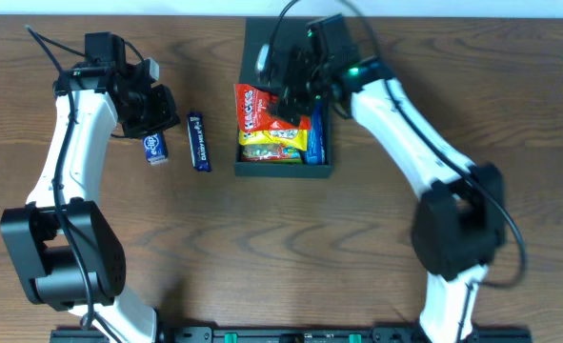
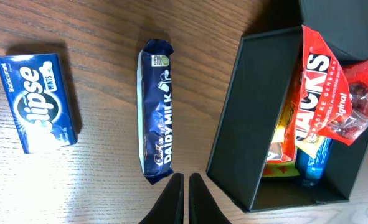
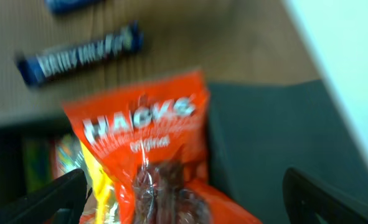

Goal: Pack container
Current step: 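Place the red bag into the box and push it down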

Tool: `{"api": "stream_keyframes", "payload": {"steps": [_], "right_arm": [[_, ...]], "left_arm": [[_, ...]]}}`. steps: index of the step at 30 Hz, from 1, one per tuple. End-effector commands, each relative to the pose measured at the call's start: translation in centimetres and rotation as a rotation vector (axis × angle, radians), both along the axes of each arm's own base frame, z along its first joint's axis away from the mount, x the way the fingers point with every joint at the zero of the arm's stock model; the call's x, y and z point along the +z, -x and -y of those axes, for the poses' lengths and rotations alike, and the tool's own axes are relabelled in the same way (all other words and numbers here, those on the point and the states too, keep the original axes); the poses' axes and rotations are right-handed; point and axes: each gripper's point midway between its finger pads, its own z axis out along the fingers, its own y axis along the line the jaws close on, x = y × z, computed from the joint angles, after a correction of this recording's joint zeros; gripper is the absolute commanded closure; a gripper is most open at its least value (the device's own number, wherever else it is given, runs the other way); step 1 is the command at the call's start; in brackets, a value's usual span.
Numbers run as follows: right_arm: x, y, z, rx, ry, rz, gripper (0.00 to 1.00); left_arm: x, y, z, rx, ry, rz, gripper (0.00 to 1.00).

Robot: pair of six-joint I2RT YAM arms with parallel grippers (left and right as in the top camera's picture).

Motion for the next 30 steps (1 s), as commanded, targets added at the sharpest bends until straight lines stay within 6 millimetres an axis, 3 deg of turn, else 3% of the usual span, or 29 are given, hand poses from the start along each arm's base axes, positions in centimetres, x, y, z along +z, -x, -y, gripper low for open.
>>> {"api": "stream_keyframes", "payload": {"steps": [1, 2, 3, 7, 15, 19, 21, 24, 30], "right_arm": [[6.3, 1.4, -0.1, -0.097, -0.135, -0.022, 0.12], [6.8, 1.8, -0.2, -0.085, -0.146, -0.028, 0.88], [6.5, 2.0, -0.2, -0.094, -0.149, -0.051, 0.99], [2.2, 1.4, -0.8, -0.174, -0.148, -0.201, 0.98], [-9.0, 0.4, -1.3, -0.283, -0.087, -0.434, 0.98], [-12.0, 0.8, -1.3, -0.295, -0.055, -0.49, 0.98], [-12.3, 0.7, -1.4, -0.295, -0.057, -0.487, 0.98], [-10.9, 0.1, -1.5, -0.291, -0.079, -0.455, 0.99], [-4.1, -0.9, -1.2, -0.295, -0.144, -0.326, 0.99]], "left_arm": [[1.2, -0.4, -0.2, -0.015, -0.015, 0.042, 0.94], [1.2, -0.4, -0.2, -0.015, -0.016, 0.043, 0.94], [1.2, -0.4, -0.2, -0.015, -0.016, 0.043, 0.94], [1.2, -0.4, -0.2, -0.015, -0.016, 0.043, 0.94], [1.2, -0.4, -0.2, -0.015, -0.015, 0.043, 0.94], [1.2, -0.4, -0.2, -0.015, -0.015, 0.042, 0.94], [1.2, -0.4, -0.2, -0.015, -0.015, 0.041, 0.94], [1.2, -0.4, -0.2, -0.015, -0.015, 0.042, 0.94], [1.2, -0.4, -0.2, -0.015, -0.016, 0.041, 0.94]]}}
